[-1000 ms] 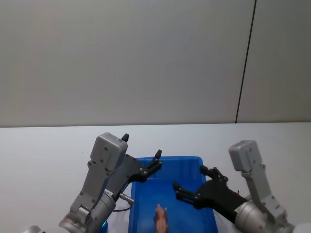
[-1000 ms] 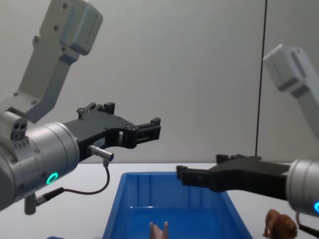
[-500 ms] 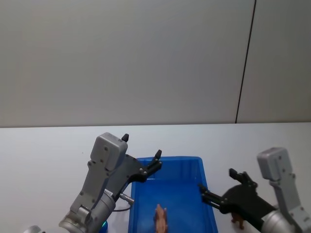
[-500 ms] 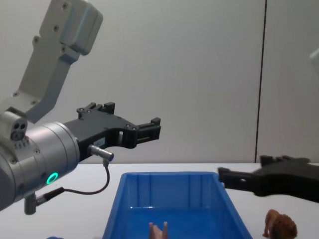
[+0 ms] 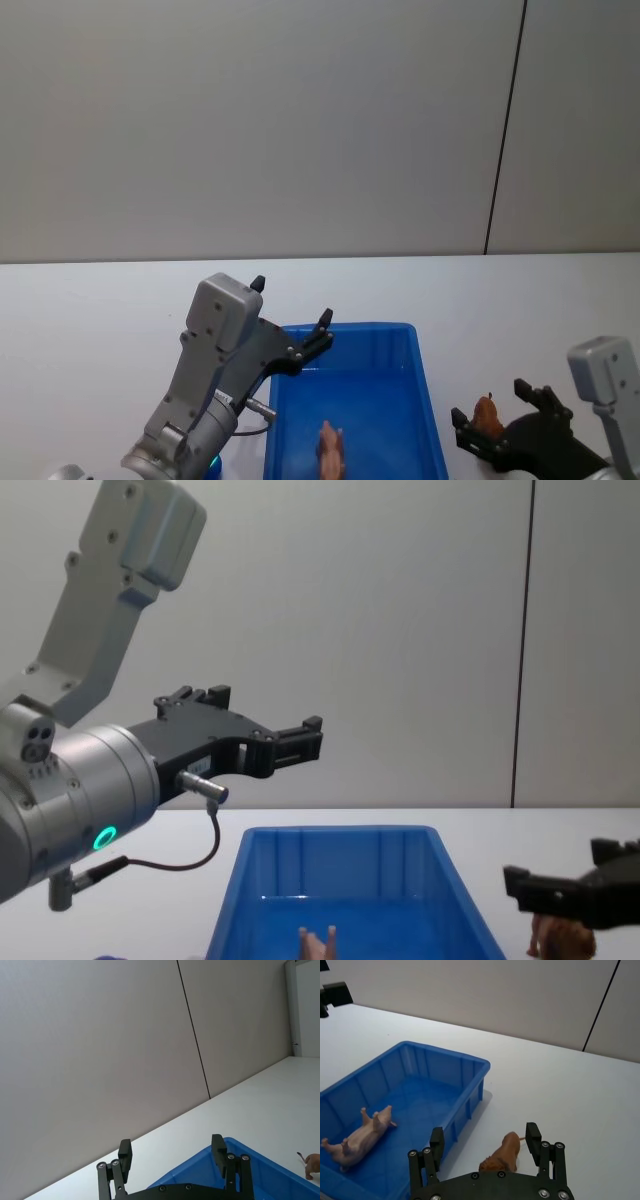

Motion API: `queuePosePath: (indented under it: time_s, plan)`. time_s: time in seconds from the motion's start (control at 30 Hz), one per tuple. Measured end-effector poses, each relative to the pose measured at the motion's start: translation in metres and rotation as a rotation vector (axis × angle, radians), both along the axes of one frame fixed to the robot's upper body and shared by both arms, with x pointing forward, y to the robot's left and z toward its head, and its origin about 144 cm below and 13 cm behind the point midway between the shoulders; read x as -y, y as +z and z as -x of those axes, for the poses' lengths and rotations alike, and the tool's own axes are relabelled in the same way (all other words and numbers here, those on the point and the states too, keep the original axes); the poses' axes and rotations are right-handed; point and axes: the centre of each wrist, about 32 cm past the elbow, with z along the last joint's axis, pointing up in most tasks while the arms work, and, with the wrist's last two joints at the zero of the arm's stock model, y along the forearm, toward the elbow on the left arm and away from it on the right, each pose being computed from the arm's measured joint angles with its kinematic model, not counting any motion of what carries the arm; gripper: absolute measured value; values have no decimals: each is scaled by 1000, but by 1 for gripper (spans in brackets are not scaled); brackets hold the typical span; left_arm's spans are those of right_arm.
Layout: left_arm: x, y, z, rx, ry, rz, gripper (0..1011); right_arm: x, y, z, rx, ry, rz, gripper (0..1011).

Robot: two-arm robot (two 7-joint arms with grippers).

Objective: Pick up the two dolls from the table and place them into the box.

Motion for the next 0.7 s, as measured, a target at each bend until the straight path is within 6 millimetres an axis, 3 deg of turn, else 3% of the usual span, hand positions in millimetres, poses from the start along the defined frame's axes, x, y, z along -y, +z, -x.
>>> queuePosePath:
  time_s: [0.6,0.7]
  plan:
    - [0,0,0,0,0,0,1001,10,-24,6,-48,-19,48,1001]
    - [0,0,0,0,0,0,1001,10,-28,5,-50,-19,56,951]
